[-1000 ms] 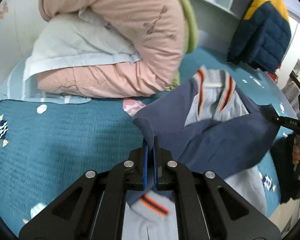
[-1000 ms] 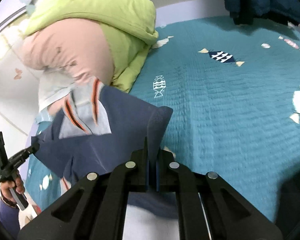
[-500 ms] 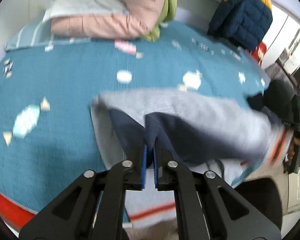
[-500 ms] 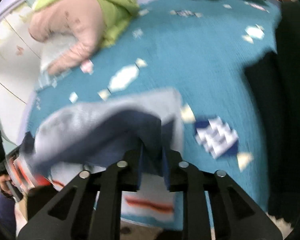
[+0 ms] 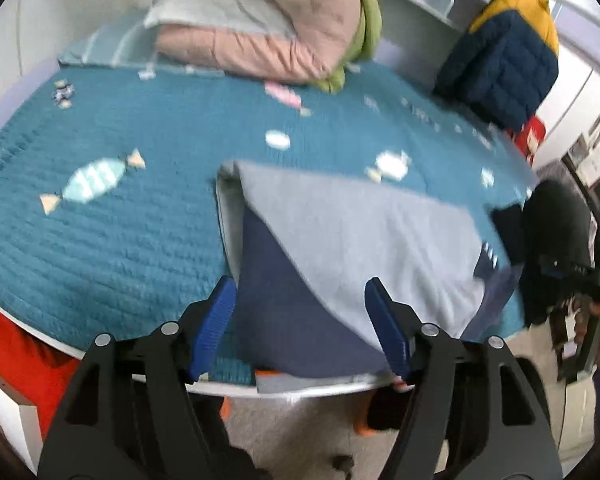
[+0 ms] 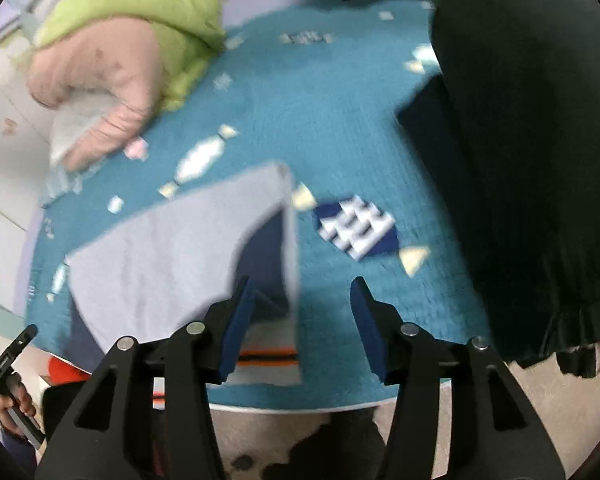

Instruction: Fold large clothes

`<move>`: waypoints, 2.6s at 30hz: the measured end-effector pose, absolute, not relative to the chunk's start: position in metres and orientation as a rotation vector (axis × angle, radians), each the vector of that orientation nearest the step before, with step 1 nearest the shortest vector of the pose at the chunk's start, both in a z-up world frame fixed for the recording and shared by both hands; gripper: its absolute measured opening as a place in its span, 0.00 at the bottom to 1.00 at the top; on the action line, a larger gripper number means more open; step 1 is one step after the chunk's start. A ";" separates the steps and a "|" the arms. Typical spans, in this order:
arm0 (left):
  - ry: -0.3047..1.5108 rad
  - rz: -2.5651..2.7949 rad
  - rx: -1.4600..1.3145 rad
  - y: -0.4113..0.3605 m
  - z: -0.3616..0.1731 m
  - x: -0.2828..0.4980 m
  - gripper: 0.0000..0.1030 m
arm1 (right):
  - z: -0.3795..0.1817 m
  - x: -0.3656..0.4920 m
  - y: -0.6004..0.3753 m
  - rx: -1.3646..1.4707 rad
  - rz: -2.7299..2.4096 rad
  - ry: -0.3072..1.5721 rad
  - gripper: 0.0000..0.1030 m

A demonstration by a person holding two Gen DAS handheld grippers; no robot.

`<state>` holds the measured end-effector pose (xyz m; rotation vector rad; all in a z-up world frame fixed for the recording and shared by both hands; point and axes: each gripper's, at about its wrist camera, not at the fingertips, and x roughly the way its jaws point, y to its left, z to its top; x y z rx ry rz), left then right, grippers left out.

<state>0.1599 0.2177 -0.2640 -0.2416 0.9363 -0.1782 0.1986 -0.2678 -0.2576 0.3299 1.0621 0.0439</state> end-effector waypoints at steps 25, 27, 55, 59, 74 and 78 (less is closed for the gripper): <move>1.106 -0.042 -0.466 0.243 -0.350 0.191 0.77 | -0.318 0.212 -0.190 0.421 0.088 1.279 0.05; 1.113 -0.030 -0.494 0.248 -0.355 0.195 0.77 | -0.308 0.221 -0.169 0.402 0.139 1.245 0.06; 1.180 -0.152 -0.623 0.232 -0.385 0.185 0.78 | -0.396 0.362 -0.051 0.543 0.197 1.356 0.00; 1.186 -0.140 -0.564 0.224 -0.384 0.186 0.78 | -0.371 0.340 -0.048 0.475 0.213 1.366 0.01; 1.181 -0.139 -0.574 0.225 -0.384 0.184 0.78 | -0.363 0.215 -0.053 0.445 0.217 1.391 0.00; 1.186 -0.152 -0.605 0.229 -0.386 0.181 0.78 | -0.383 0.186 -0.064 0.562 0.228 1.380 0.00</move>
